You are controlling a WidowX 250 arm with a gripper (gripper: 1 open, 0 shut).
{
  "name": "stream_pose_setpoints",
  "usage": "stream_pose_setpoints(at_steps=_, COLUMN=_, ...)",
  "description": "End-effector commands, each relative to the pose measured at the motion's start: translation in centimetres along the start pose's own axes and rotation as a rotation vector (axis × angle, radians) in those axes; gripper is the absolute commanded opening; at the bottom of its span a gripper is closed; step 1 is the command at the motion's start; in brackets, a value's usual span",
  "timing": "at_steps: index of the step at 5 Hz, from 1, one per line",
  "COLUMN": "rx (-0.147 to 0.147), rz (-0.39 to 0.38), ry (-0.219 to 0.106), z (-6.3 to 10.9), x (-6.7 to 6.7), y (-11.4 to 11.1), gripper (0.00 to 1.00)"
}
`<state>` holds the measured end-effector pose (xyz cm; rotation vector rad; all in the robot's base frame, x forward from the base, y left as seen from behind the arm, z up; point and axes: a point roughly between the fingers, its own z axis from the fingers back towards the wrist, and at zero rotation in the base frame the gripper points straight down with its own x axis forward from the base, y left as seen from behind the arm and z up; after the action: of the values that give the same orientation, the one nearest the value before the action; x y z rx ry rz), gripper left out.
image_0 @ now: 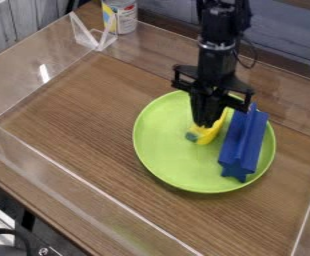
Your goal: Remove the banana from inside the green plate and put it on the table
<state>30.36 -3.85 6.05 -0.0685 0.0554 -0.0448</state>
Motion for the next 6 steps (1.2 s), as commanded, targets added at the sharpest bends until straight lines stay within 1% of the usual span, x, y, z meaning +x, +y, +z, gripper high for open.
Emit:
stream_pose_setpoints(at_steps=1, rx=-0.006, rz=-0.013, ry=-0.089, z=2.57, x=0.88, y=-0.38, gripper=1.0)
stream_pose_setpoints(at_steps=2, rx=-0.013, rz=-0.013, ry=-0.105, z=3.02, x=0.9, y=-0.55, gripper=0.0)
stream_pose_setpoints(at_steps=3, rx=-0.02, rz=-0.012, ry=-0.121, z=3.42, x=0.9, y=-0.67, gripper=0.0)
stream_pose_setpoints(at_steps=4, rx=-0.021, rz=-0.014, ry=-0.122, z=3.43, x=0.98, y=-0.67, gripper=1.0)
stream_pose_setpoints(at_steps=5, rx=-0.023, rz=-0.015, ry=-0.122, z=3.41, x=1.04, y=-0.68, gripper=1.0)
stream_pose_setpoints(at_steps=6, rx=-0.025, rz=-0.019, ry=-0.132, z=3.01, x=1.18, y=-0.71, gripper=0.0)
